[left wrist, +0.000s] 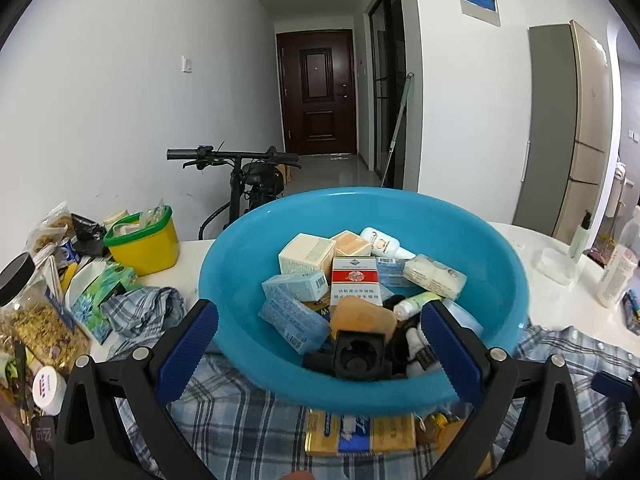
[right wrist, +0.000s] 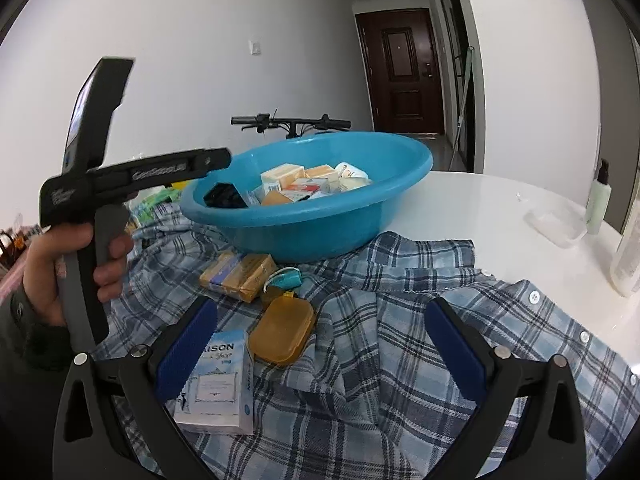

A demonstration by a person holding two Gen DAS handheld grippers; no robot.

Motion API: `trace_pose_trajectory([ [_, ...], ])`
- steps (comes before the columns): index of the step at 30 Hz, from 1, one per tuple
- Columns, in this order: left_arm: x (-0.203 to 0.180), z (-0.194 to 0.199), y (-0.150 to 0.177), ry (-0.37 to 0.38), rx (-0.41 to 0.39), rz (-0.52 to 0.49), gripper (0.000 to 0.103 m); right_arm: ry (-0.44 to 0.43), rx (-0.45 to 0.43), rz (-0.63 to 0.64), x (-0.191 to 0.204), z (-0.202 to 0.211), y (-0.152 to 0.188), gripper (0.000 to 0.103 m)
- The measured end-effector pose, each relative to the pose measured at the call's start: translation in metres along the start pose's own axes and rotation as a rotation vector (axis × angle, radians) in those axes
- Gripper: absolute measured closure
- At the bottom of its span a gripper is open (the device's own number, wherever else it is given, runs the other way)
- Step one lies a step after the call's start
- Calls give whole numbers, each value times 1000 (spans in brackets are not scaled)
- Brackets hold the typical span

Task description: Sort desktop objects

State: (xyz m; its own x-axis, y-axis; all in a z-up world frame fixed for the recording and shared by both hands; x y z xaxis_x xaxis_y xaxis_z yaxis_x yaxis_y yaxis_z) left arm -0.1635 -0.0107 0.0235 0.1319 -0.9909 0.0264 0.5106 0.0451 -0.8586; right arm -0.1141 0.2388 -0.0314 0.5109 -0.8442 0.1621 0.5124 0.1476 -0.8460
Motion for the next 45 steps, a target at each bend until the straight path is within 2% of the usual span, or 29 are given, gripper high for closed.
trace_pose_trajectory([
  [3, 0, 31, 1, 7, -21, -35, 0, 16, 7, 1, 0, -1, 1, 0],
  [7, -1, 80, 20, -74, -36, -113, 0, 12, -6, 11, 3, 2, 1, 0],
  [9, 1, 93, 32, -75, -27, -112, 0, 12, -3, 10, 3, 1, 2, 0],
  [12, 7, 107, 59, -36, -7, -75, 0, 18, -2, 7, 2, 1, 3, 0],
  [14, 10, 108, 72, -5, -7, -53, 0, 17, -5, 5, 2, 1, 3, 0],
  [17, 13, 105, 94, 13, -13, -40, 0, -25, -69, -1, 4, 13, 2, 0],
  [21, 14, 99, 104, 38, -1, -41, 0, 28, -41, 10, 5, 6, 3, 0],
  [27, 21, 94, 108, 36, 16, -10, 0, 43, -5, 20, 6, 0, 6, 0],
  [45, 21, 94, 110, 42, 14, -18, 0, 50, 21, 29, 8, -5, 9, 0],
])
Point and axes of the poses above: each gripper's, at about its wrist camera, not at the fingertips, and z roughly against the way its jaws point, x to its left, y to its underside, the point moved 2 cm from there along -z, roughly the way its jaws point, and after that the axes turned 1 degree about z, right-handed, at the moved point
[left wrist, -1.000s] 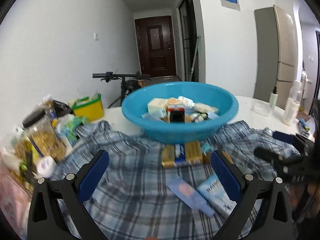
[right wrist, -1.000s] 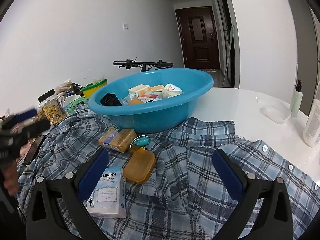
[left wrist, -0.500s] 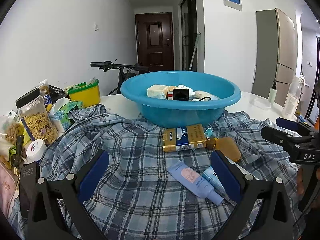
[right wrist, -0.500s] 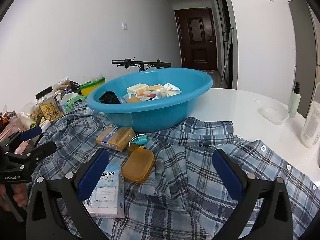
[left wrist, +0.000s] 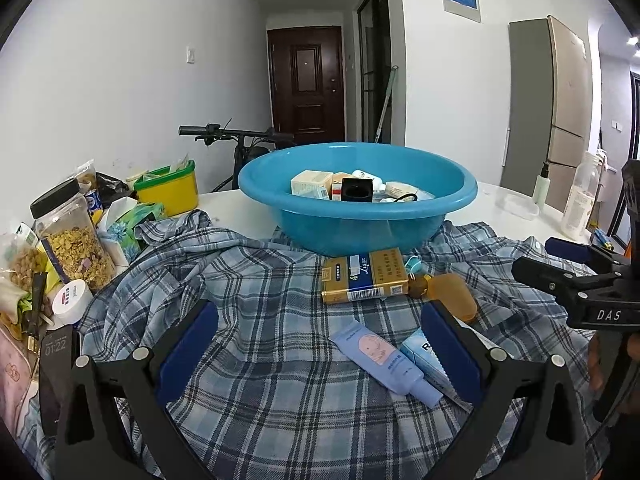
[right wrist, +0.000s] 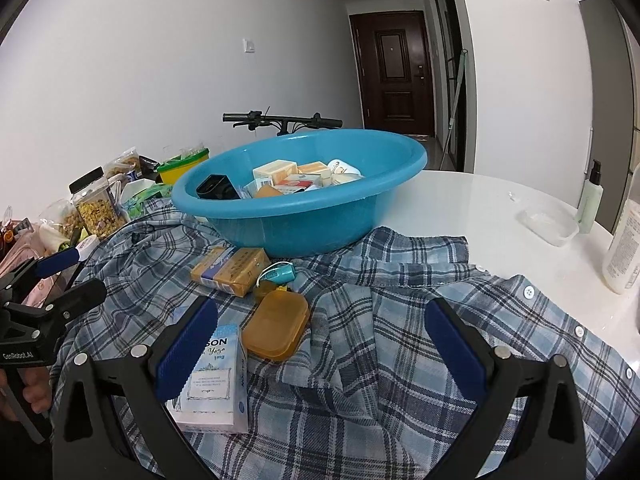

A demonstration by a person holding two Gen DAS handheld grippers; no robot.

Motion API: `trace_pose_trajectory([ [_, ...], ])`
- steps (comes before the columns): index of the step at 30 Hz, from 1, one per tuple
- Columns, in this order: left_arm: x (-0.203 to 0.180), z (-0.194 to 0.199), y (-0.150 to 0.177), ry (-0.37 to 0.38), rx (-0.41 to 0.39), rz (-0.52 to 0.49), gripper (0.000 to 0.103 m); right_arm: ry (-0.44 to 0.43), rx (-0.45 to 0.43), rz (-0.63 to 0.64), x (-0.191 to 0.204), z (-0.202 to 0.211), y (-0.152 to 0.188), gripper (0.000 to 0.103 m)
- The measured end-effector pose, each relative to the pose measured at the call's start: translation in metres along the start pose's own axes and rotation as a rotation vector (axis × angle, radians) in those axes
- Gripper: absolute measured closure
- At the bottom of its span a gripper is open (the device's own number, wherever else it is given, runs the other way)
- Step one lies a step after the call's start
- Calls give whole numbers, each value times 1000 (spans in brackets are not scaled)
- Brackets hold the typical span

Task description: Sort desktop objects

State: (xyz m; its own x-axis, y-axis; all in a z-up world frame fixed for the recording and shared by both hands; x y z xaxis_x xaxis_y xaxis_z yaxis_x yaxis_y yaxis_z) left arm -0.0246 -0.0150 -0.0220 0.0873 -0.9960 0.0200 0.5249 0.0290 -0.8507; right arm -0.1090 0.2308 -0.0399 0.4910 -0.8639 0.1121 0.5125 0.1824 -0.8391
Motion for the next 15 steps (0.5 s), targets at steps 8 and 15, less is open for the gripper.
trace_pose_trajectory([
  [8, -1, 0, 1, 3, 7, -1, 0, 4, 18, 10, 2, -4, 2, 0],
  [15, -1, -3, 2, 1, 11, 0, 0, 6, 20, 20, 3, -4, 1, 0],
])
Point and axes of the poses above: each gripper's, at about its wrist camera, not at the fingertips, and z roughly against the way its jaws point, x to its left, y to its underside, the point moved 2 cm from there along -z, roughly the way its jaws point, and after that the axes turned 1 degree about z, right-handed, at the moved point
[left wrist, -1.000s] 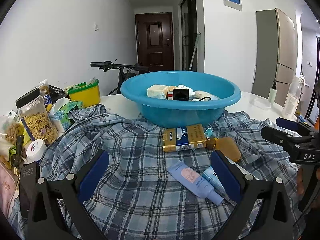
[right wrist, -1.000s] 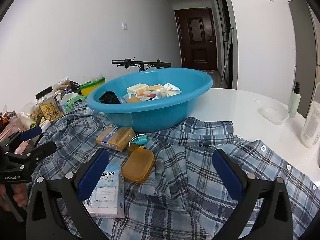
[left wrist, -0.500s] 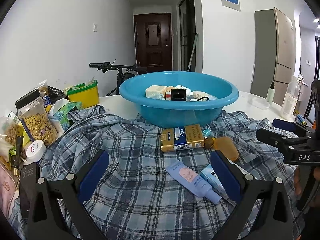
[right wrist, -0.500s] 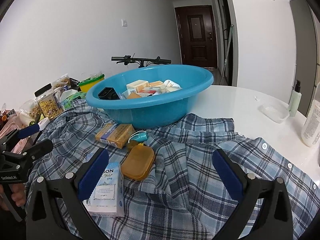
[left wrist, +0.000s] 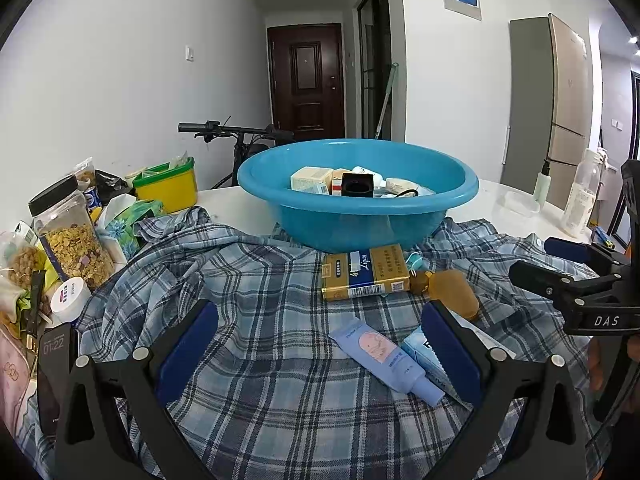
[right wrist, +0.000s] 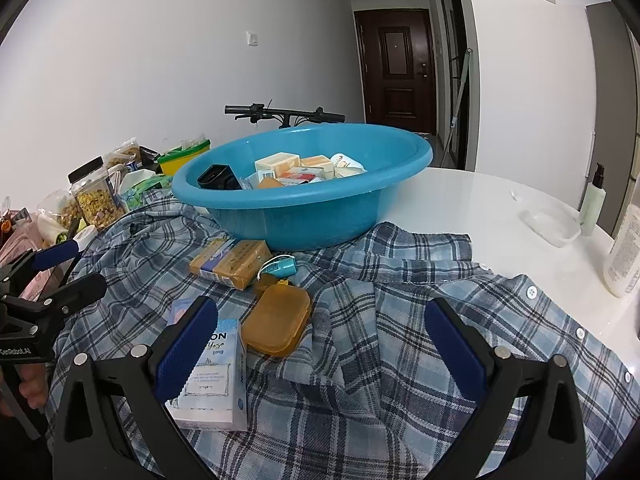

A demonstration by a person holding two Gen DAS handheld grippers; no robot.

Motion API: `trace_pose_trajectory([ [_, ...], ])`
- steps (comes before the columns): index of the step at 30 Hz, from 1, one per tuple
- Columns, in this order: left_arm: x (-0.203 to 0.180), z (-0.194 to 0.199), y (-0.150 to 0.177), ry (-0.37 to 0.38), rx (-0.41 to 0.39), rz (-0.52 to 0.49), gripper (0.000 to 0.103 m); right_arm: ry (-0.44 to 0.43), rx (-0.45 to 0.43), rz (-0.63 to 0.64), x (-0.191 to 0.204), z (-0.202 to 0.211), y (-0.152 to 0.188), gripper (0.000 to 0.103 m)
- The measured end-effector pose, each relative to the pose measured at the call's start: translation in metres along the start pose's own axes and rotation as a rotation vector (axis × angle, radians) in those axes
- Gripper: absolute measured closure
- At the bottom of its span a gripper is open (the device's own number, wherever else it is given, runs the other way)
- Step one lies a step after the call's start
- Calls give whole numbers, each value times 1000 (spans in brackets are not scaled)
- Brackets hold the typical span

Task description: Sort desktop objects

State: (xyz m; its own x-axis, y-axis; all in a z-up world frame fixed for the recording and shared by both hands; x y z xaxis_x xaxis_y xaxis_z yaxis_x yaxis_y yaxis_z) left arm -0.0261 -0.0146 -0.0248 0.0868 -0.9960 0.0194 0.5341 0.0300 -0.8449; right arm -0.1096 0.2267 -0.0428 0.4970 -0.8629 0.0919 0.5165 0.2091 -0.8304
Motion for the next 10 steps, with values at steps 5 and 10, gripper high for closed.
trace_pose_trajectory([
  [5, 0, -1, 1, -4, -1, 1, 0, -2, 0, 3, 0, 0, 0, 0],
  [10, 0, -1, 1, -2, 2, 1, 0, 0, 5, 4, 0, -1, 1, 0],
])
Point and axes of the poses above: each gripper's, at about its wrist camera, not at the fingertips, and z roughly against the way its jaws point, x to its left, y to its underside, the point moved 2 cm from there along -z, roughly the way its jaws point, and after that the axes turned 1 degree about z, right-handed, at the moved point
